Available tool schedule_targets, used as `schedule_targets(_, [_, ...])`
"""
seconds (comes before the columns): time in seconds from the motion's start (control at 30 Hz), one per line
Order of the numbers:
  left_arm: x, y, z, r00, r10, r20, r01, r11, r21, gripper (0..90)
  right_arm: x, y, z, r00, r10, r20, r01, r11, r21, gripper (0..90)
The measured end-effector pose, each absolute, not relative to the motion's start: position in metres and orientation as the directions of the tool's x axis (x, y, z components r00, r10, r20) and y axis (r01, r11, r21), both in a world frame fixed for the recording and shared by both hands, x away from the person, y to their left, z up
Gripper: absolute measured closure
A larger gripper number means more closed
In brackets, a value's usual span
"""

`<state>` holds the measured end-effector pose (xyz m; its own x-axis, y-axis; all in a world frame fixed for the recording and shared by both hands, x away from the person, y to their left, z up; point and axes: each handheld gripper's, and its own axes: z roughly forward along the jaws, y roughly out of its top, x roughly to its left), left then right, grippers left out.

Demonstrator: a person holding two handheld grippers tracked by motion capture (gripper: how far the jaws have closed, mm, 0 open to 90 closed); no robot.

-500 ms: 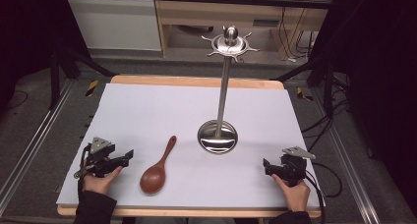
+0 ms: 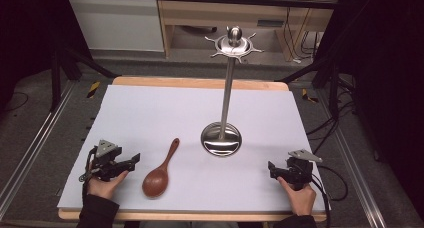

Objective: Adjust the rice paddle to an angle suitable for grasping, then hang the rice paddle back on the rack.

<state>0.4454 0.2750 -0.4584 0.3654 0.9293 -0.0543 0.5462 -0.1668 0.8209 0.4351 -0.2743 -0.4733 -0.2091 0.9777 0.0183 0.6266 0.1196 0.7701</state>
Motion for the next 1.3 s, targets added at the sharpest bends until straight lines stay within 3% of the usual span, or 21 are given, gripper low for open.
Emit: schedule_targets(1.3, [0.442,0.223,-0.429,0.497,0.868,-0.013,0.502,-0.276,0.819,27.8,0.432,-0.273,-0.472,-0.231,0.973,0.022,0.620,0.129,0.774,8.5])
